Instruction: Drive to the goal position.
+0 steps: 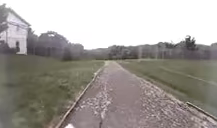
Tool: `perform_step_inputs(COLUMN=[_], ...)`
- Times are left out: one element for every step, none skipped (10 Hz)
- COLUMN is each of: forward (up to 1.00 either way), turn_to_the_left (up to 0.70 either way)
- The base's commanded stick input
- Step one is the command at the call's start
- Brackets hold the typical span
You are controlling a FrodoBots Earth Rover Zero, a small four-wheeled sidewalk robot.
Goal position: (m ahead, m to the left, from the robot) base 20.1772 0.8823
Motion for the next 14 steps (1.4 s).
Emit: perform_step_inputs(forward=[0.7,0.7,0.7,0.7,0.7,0.7,0.7,0.7,0.7,0.7,0.7,0.0,0.0,0.0], turn_to_the_left=[-0.23,-0.33,-0.35,0.0,0.0,0.0,0.0,0.0,0.0,0.0,0.0,0.0,0.0,0.0])
